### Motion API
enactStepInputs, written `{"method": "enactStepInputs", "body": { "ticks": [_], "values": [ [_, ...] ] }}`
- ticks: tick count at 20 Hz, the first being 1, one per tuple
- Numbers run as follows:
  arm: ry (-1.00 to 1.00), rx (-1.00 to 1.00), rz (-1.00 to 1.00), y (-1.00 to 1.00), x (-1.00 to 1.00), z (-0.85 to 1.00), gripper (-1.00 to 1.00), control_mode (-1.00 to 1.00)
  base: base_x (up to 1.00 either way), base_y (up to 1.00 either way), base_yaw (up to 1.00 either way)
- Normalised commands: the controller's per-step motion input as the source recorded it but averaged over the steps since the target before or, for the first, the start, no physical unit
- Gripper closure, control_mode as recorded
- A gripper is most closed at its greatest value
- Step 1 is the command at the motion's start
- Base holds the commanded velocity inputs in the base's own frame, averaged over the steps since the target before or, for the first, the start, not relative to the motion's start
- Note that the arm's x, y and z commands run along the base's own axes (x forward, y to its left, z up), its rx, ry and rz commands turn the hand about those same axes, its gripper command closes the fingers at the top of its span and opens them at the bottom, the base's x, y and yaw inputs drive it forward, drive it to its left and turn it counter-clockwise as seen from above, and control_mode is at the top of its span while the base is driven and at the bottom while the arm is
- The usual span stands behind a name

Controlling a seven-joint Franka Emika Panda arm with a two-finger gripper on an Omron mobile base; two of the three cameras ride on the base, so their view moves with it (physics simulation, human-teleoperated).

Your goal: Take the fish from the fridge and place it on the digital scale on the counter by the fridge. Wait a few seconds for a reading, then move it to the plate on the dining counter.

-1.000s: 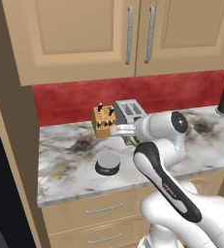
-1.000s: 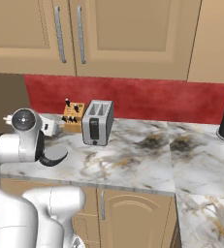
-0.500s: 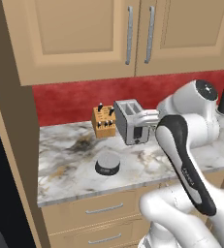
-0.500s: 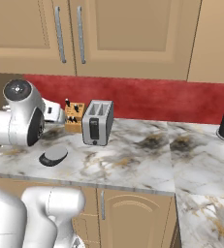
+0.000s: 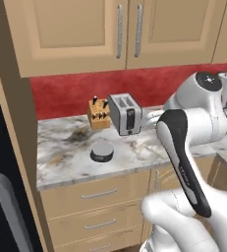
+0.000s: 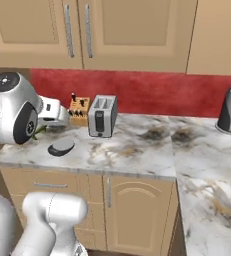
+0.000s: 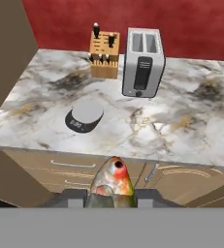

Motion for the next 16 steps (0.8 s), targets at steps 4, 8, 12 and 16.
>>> {"method": "enactStepInputs", "body": {
  "ticks": [4,8,12,16],
  "values": [
    [0.00,0.00,0.00,0.00,0.00,0.00,1.00,1.00,-1.00,-0.29,-0.19],
    [0.00,0.00,0.00,0.00,0.00,0.00,1.00,1.00,-1.00,-0.37,-0.26],
    [0.00,0.00,0.00,0.00,0.00,0.00,1.00,1.00,-1.00,-0.26,-0.42],
    [0.00,0.00,0.00,0.00,0.00,0.00,1.00,1.00,-0.96,0.00,-0.70]
  ]
}}
